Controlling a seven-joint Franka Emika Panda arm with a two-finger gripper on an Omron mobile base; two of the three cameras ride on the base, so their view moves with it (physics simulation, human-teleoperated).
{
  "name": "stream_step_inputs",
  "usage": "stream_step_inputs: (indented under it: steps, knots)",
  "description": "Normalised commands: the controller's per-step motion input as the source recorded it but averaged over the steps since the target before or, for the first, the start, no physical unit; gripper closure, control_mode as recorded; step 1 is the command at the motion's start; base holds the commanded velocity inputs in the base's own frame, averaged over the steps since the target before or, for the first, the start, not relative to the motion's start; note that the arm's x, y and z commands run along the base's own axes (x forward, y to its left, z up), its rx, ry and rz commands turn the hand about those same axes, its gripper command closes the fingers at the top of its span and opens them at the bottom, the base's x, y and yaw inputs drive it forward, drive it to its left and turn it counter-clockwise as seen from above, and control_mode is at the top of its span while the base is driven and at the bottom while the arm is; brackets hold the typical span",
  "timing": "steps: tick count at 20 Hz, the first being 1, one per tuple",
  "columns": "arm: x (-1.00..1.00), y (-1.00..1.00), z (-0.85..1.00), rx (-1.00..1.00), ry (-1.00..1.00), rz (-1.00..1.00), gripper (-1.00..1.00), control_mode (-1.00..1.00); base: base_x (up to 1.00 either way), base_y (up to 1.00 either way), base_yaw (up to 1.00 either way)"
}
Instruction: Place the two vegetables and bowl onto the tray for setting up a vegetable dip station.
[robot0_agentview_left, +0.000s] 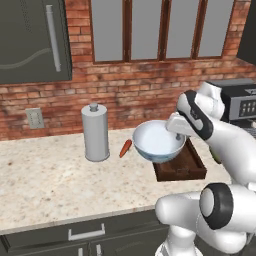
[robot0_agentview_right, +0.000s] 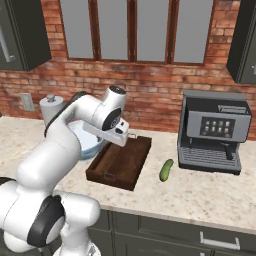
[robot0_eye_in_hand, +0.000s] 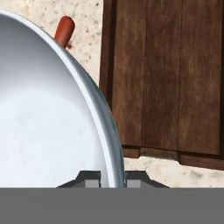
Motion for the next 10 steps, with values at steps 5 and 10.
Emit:
stream_step_inputs:
  steps: [5,10]
  knots:
    - [0.28,-0.22,0.02,0.00,0.12,-0.03,1.00,-1.00,0.00,0.00,0.00]
    - [0.28,-0.24,0.00,0.02,0.03,0.00,1.00,-1.00,0.00,0.00,0.00]
